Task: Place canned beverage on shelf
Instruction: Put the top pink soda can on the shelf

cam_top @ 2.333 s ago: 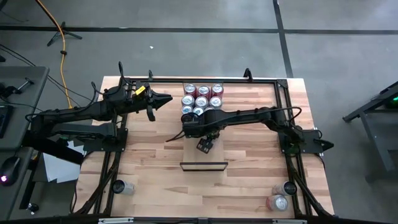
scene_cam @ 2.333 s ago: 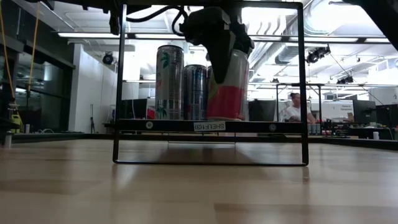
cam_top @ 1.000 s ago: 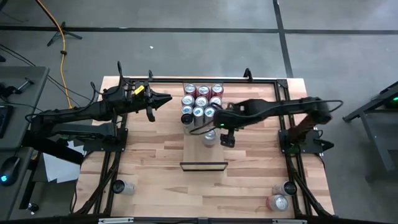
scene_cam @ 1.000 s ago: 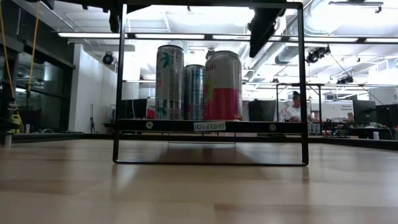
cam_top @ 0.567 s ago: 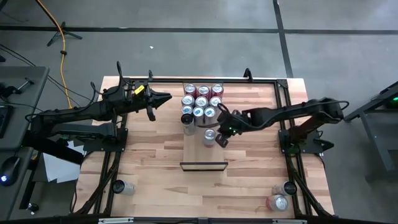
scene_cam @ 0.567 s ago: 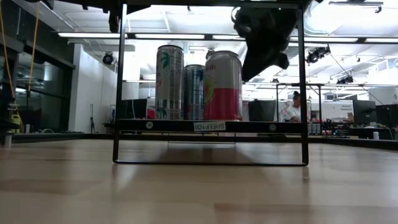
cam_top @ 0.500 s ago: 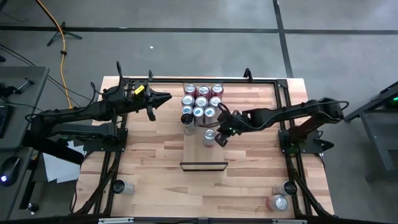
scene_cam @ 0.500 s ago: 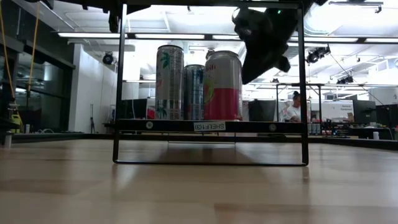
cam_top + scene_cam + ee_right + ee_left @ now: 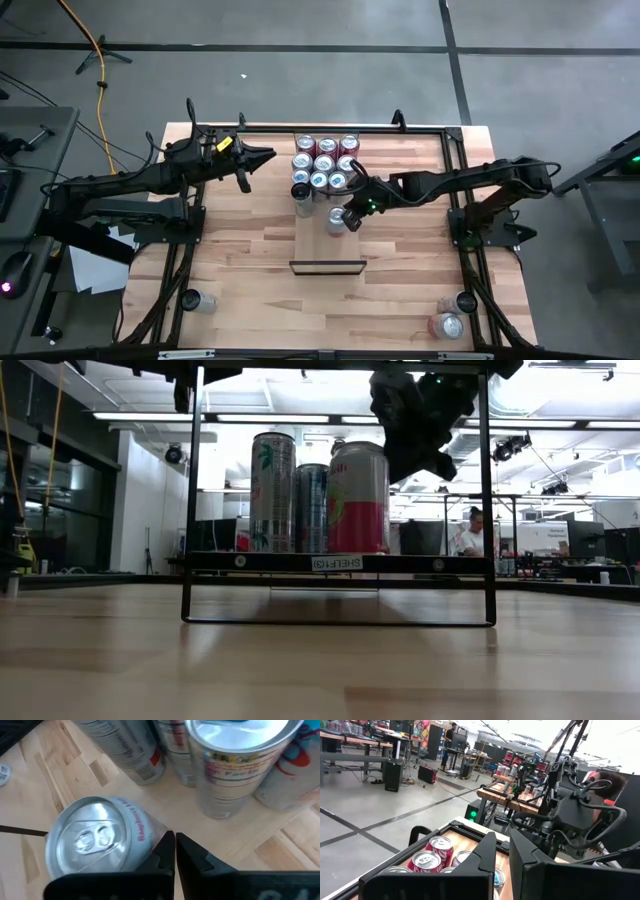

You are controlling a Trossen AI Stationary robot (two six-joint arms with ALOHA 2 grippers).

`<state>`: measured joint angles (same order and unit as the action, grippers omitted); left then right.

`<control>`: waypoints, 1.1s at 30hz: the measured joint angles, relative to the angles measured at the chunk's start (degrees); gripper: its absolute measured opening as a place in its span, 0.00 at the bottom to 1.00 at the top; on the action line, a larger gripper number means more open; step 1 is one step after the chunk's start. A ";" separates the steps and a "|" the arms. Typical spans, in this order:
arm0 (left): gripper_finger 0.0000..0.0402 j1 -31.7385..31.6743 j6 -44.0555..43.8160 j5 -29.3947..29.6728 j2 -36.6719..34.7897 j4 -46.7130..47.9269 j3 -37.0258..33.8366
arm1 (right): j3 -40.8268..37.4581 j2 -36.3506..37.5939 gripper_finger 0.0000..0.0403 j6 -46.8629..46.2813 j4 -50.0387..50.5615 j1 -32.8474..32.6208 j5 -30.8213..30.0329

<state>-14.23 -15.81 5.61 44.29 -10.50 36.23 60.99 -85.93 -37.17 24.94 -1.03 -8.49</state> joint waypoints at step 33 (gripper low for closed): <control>0.00 0.00 1.50 -0.11 0.00 0.39 0.00 | 0.00 -0.64 0.00 -9.00 0.58 -7.73 -0.39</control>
<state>-14.23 -14.31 5.50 44.29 -10.12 36.23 60.99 -86.57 -46.18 25.51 -8.75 -8.88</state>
